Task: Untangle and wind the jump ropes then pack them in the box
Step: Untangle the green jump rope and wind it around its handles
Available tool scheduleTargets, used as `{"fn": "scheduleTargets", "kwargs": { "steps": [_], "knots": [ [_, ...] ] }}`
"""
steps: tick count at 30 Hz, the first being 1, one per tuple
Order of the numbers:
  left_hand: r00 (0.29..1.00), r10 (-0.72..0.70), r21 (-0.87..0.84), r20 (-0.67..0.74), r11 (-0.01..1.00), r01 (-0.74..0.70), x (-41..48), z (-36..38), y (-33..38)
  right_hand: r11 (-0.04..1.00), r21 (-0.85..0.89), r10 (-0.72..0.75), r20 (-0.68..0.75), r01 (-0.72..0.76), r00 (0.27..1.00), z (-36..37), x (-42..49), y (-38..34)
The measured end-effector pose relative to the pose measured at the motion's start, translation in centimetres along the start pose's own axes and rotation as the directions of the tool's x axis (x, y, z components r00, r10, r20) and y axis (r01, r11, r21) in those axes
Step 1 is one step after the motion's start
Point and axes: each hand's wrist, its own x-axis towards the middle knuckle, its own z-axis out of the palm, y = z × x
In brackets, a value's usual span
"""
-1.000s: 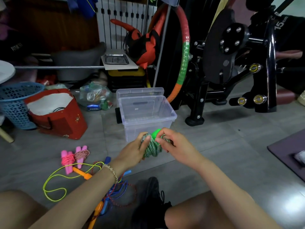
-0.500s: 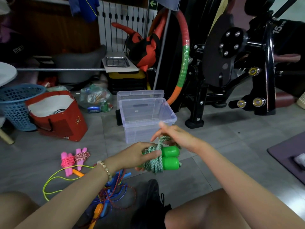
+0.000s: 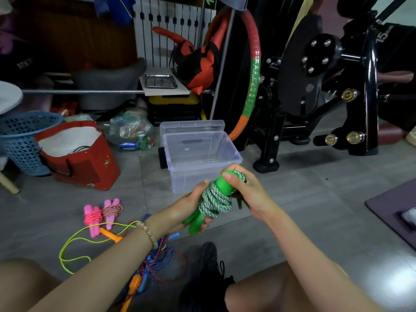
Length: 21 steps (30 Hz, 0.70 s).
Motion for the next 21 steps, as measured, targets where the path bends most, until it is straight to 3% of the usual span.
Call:
{"fn": "scheduleTargets", "kwargs": {
  "steps": [2,5,8,10,13,16,21],
  "knots": [
    [0.996,-0.011,0.096,-0.087,0.995,0.020,0.4,0.2,0.2,0.999,0.045,0.007,-0.098,-0.002,0.995,0.2,-0.1,0.6],
    [0.971,0.116,0.265,-0.208,0.962,-0.058,1.1,-0.1,0.3,0.998,0.052,0.030,-0.191,-0.020,0.981,0.1,0.0,1.1],
    [0.939,0.296,0.577,-0.177,0.804,-0.145,1.1,0.1,0.4,0.999,0.006,0.045,-0.259,-0.045,0.965,0.0,0.0,1.4],
    [0.897,0.395,0.658,-0.198,0.732,-0.177,1.2,0.7,-0.1,0.997,0.030,0.080,-0.294,-0.074,0.953,0.3,0.0,1.7],
    [0.823,0.457,0.518,-0.338,0.820,-0.243,1.6,1.6,-1.1,0.989,0.064,0.143,-0.281,-0.130,0.949,0.6,0.0,2.1],
    [0.812,0.307,0.155,-0.496,0.952,-0.265,1.9,1.8,-1.2,0.975,0.093,0.220,-0.229,-0.203,0.948,0.6,-0.1,2.8],
    [0.769,0.152,-0.091,-0.621,0.961,-0.263,2.7,1.0,-2.0,0.942,-0.324,-0.009,-0.297,-0.092,0.955,0.5,-0.7,4.2]
  ]
}}
